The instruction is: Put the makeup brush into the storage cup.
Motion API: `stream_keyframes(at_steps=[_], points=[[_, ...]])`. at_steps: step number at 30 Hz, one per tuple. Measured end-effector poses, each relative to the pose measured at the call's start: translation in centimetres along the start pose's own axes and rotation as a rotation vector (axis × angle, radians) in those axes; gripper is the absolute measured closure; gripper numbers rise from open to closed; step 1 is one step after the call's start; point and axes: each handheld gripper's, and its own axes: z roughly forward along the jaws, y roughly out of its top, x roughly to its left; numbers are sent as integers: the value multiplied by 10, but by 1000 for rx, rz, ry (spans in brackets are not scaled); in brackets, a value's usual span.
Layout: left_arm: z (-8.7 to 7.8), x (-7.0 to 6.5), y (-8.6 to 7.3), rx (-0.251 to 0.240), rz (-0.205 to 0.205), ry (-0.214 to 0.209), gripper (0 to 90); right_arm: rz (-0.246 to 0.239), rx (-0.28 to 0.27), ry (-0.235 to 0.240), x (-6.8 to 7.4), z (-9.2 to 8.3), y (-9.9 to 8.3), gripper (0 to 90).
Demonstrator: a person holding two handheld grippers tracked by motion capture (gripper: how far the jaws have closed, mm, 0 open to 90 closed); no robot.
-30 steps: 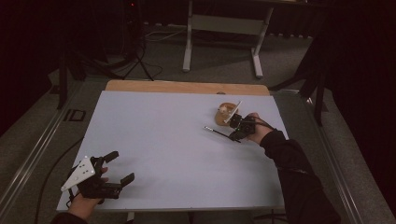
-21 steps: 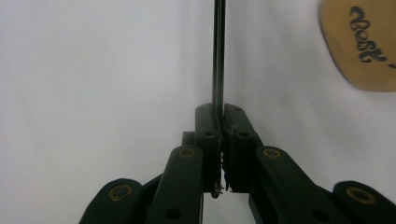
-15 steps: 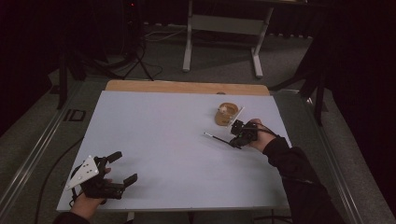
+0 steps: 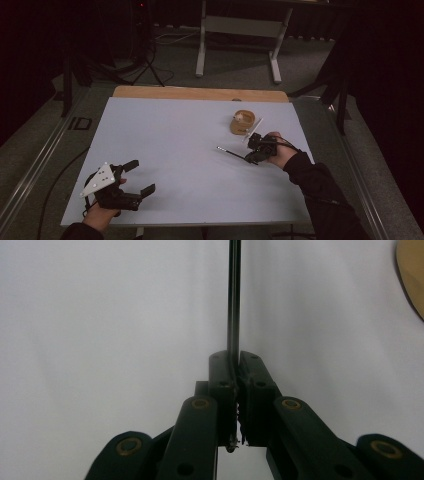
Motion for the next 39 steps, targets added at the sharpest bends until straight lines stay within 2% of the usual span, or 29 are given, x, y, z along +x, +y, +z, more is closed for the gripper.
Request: stream_keyframes(at_steps=[3, 10, 15, 18, 23, 30, 39], points=[[7, -3, 0, 34, 17, -14, 15, -4, 0, 11, 4, -1, 1, 857], [21, -6, 0, 86, 3, -100, 14, -23, -7, 25, 11, 0, 3, 857], [30, -8, 4, 79, 10, -115, 15, -34, -14, 36, 16, 0, 4, 857], [37, -8, 6, 84, 0, -128, 15, -38, -23, 40, 19, -3, 4, 857], [51, -10, 7, 108, 9, -143, 15, -48, -42, 51, 24, -9, 5, 857], [69, -12, 10, 138, 40, -170, 19, -66, -36, 58, 30, -9, 7, 856], [91, -20, 21, 179, 118, -222, 57, -73, -32, 79, 34, -5, 9, 857]])
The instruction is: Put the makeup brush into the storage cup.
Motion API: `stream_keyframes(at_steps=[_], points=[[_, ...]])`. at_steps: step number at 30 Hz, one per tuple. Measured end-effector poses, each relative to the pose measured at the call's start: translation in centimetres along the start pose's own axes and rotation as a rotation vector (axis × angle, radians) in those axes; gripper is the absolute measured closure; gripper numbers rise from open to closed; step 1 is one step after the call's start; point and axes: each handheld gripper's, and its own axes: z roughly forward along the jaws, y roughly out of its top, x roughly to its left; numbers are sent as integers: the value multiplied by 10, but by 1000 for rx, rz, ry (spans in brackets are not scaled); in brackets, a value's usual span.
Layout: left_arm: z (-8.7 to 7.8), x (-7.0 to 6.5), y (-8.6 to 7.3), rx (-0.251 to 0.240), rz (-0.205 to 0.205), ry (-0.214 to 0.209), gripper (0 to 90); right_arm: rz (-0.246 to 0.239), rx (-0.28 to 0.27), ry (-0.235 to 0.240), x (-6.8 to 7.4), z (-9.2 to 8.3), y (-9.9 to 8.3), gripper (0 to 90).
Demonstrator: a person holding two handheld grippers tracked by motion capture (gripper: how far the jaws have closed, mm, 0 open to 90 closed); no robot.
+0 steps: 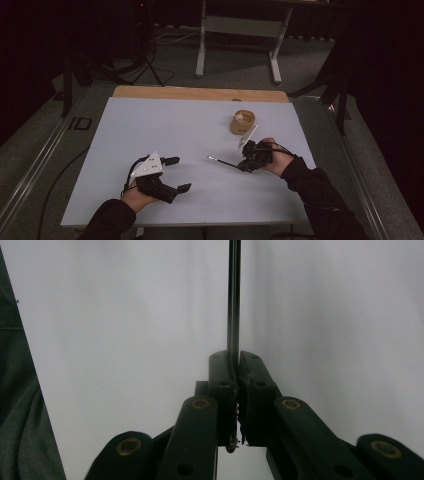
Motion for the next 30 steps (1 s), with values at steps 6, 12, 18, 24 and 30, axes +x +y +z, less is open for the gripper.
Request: stream_keyframes(at_steps=[6, 12, 18, 24, 30], points=[[13, 0, 9, 3, 23, -14, 57, -4, -8, 13, 2, 0, 1, 857], [29, 0, 12, 38, 49, -21, 59, -13, -13, 27, 5, -1, 1, 857], [42, -1, 14, 34, 35, -48, 76, -21, -26, 34, 9, -2, 3, 857], [50, 0, 8, 50, 19, 0, 106, -25, -27, 34, 10, -5, 4, 857], [56, 4, 4, 100, 42, 24, 118, -34, -21, 42, 13, -6, 4, 857]])
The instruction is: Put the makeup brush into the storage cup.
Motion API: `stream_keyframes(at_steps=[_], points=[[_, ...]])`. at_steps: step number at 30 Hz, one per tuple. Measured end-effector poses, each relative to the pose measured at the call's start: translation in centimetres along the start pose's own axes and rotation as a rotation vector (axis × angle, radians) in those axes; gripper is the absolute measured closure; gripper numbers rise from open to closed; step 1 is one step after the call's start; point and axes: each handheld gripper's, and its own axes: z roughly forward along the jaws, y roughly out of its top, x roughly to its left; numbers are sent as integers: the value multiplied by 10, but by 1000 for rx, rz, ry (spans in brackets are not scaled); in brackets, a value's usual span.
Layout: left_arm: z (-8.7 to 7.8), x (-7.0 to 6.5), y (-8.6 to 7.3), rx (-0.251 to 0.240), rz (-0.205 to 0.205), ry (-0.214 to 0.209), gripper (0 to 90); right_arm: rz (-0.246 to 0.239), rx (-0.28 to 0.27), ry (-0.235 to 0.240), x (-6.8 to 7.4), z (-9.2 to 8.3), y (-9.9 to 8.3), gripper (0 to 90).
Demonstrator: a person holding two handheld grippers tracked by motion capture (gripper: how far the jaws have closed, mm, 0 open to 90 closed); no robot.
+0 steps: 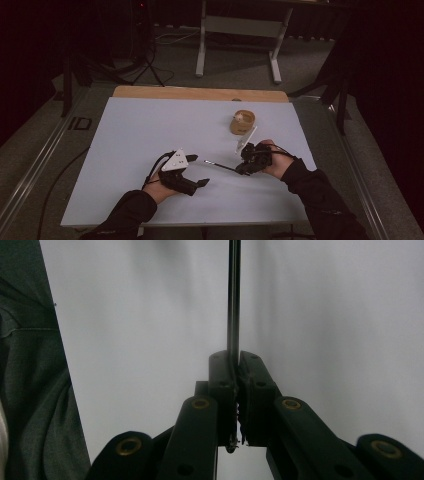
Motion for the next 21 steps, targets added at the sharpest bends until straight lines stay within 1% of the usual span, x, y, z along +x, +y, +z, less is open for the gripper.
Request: stream_keyframes(at_steps=[3, 5, 6, 9, 10, 12, 14, 15, 16, 19, 20, 21], points=[[3, 5, 0, -1, -24, -5, 146, -2, -8, 8, 1, 0, 1, 857], [5, 10, -1, -9, -58, -11, 148, -5, -19, 7, 2, -2, 3, 857], [6, 11, -2, -9, -69, -12, 154, -10, -21, 7, 3, -3, 4, 857], [10, 14, -4, 3, -81, -3, 155, -17, -31, 7, 4, -6, 6, 857], [11, 14, -5, 5, -77, -3, 158, -18, -32, 8, 5, -6, 7, 857], [13, 14, -5, 23, -47, 10, 163, -24, -29, 11, 6, -6, 8, 857], [14, 12, -4, 28, -15, 11, 162, -26, -20, 21, 6, -5, 8, 857], [14, 12, -2, 37, 1, 9, 162, -27, -17, 18, 6, -4, 8, 857], [14, 11, 0, 44, 23, 10, 162, -25, -14, 25, 6, -2, 7, 856], [13, 11, 8, 64, 81, -5, 163, -22, -5, 28, 6, 2, 6, 857], [12, 10, 12, 69, 103, -18, 168, -25, -2, 29, 6, 2, 6, 856], [12, 10, 15, 78, 130, -15, 186, -22, -3, 32, 6, 3, 7, 857]])
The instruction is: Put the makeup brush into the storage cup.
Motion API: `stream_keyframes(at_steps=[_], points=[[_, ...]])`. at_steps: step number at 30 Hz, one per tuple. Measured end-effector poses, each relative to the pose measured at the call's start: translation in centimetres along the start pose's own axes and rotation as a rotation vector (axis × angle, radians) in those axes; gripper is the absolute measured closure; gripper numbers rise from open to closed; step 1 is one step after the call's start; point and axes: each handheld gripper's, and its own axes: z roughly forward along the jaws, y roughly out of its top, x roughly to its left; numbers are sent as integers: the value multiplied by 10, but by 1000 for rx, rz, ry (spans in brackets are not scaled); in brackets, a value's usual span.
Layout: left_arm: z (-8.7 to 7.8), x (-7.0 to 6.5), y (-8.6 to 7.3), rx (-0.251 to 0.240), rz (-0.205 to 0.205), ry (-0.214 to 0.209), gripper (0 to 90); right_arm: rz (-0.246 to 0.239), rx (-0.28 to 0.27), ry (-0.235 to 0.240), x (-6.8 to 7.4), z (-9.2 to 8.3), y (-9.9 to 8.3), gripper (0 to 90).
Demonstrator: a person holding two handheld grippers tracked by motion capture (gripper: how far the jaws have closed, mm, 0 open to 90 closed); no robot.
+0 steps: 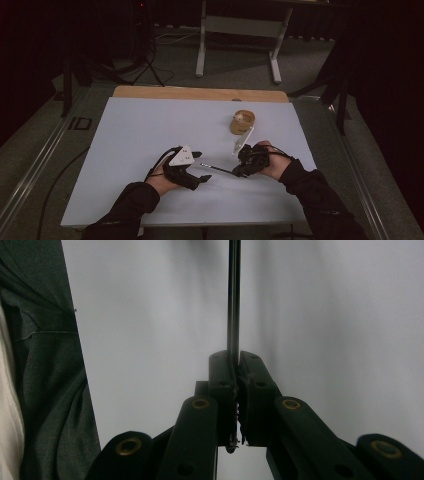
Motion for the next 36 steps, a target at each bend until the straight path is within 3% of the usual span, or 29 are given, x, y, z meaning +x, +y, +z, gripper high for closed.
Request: stream_keyframes(at_steps=[2, 4, 5, 7, 9, 11, 16, 18, 19, 21, 28, 32, 36], points=[[-2, 0, 6, 21, 57, -4, 221, -3, -5, -1, -1, 0, 0, 856], [-2, 0, 12, 44, 100, -10, 254, 3, -4, -2, 0, 0, 1, 857], [-2, 0, 12, 44, 100, -10, 286, 3, -4, -2, 0, 0, 1, 857], [-2, 0, 20, 72, 147, -20, 300, 0, -5, -2, 0, -1, 1, 856], [-1, -2, 23, 87, 196, -38, 369, 1, -5, 2, -1, 0, 1, 856], [0, -4, 27, 111, 239, -41, 370, -1, -1, 3, -1, 1, 1, 857], [8, -9, 35, 192, 375, -18, 446, -6, 1, 8, -1, 3, 3, 857], [10, -10, 38, 210, 413, -10, 486, -3, 1, 10, 0, 3, 4, 857], [10, -10, 38, 210, 413, -10, 499, -6, 0, 11, 0, 3, 4, 856], [14, -13, 41, 241, 472, 4, 549, -3, 2, 12, 0, 2, 4, 857], [16, -13, 43, 272, 505, -2, 615, -1, 5, 14, -1, 2, 3, 857], [19, -15, 40, 326, 566, 8, 626, 2, 6, 14, -1, 2, 3, 856], [22, -16, 37, 357, 595, 32, 632, -1, 6, 14, -1, 1, 3, 856]])
